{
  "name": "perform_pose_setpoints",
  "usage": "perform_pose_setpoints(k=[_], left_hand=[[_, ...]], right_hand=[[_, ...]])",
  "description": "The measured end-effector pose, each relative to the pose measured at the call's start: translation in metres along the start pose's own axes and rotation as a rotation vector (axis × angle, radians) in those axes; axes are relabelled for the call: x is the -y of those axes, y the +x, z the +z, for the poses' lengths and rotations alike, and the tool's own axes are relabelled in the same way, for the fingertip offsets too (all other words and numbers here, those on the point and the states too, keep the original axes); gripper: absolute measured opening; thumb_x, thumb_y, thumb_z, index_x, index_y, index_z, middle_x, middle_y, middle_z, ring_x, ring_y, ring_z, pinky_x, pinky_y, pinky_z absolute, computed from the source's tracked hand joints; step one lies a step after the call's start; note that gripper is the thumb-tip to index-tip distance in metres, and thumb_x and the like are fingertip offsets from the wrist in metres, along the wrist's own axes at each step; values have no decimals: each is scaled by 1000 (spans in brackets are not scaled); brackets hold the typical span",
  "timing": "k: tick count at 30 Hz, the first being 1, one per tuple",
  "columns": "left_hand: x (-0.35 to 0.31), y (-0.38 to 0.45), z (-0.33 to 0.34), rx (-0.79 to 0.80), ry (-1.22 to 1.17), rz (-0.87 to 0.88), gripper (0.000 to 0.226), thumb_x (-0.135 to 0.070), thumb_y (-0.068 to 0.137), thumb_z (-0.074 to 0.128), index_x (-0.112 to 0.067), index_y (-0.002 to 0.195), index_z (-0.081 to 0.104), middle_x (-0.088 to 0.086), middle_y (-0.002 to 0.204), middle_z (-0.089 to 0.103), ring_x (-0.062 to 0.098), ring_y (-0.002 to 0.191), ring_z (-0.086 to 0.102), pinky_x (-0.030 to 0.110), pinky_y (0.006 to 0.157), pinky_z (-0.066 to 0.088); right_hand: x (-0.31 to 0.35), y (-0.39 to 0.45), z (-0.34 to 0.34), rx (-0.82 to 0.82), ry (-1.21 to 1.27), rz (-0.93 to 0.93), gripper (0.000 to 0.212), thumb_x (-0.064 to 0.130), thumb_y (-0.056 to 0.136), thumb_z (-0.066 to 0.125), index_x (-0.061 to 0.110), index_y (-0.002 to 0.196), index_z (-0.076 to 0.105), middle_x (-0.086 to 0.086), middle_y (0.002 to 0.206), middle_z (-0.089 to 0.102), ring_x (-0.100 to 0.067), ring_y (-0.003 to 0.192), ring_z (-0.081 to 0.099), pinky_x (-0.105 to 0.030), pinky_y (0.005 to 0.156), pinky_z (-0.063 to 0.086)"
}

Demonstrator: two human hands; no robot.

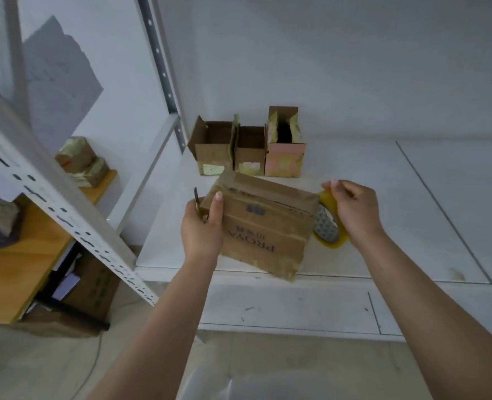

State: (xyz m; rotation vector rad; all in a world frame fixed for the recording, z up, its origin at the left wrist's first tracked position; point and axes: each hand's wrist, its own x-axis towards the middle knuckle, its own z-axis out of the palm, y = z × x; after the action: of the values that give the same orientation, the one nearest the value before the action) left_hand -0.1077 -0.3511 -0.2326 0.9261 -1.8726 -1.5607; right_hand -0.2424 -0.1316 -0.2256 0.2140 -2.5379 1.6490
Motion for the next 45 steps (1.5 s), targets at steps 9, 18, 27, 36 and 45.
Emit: perform_pose_setpoints(k=[9, 18, 27, 36, 45], left_hand=[[-95, 66, 34, 206, -47, 188, 32, -58, 79, 62, -26, 77, 64, -16, 68, 64, 3, 67, 61, 24, 65, 49], [-44, 78, 55, 445, 218, 205, 47, -50, 94, 55, -10, 74, 70, 6, 72, 71, 25, 75, 69, 41, 73, 58], [-30, 79, -2, 674, -80, -44, 45, -60, 76, 67, -25, 104, 69, -4, 91, 75, 14, 82, 73, 27, 63, 58], [-56, 89, 30, 630, -275, -57, 13, -30, 91, 66, -21, 101, 68, -4, 89, 75, 12, 84, 72, 26, 65, 59], [-48, 103, 80, 729, 244, 134, 39, -43, 97, 51, -19, 127, 59, 3, 114, 66, 24, 106, 62, 47, 95, 51]], right_hand=[[46, -18, -27, -119, 205, -12, 26, 33, 98, 54, 31, 85, 77, 14, 83, 73, -4, 77, 64, -32, 71, 49], [10, -60, 25, -128, 41, 127, 26, 37, 98, 52, 30, 96, 77, 15, 97, 73, -6, 96, 66, -37, 92, 53], [26, -52, 62, -164, 11, 131, 29, 38, 99, 49, 29, 102, 76, 13, 101, 72, -8, 98, 65, -35, 89, 53], [60, -13, 54, -340, -94, 1, 31, 38, 101, 47, 25, 106, 74, 10, 95, 71, -7, 88, 60, -27, 74, 46], [20, -12, 46, -254, -157, 241, 31, 39, 100, 47, 25, 110, 73, 2, 115, 70, -19, 107, 62, -28, 81, 42]])
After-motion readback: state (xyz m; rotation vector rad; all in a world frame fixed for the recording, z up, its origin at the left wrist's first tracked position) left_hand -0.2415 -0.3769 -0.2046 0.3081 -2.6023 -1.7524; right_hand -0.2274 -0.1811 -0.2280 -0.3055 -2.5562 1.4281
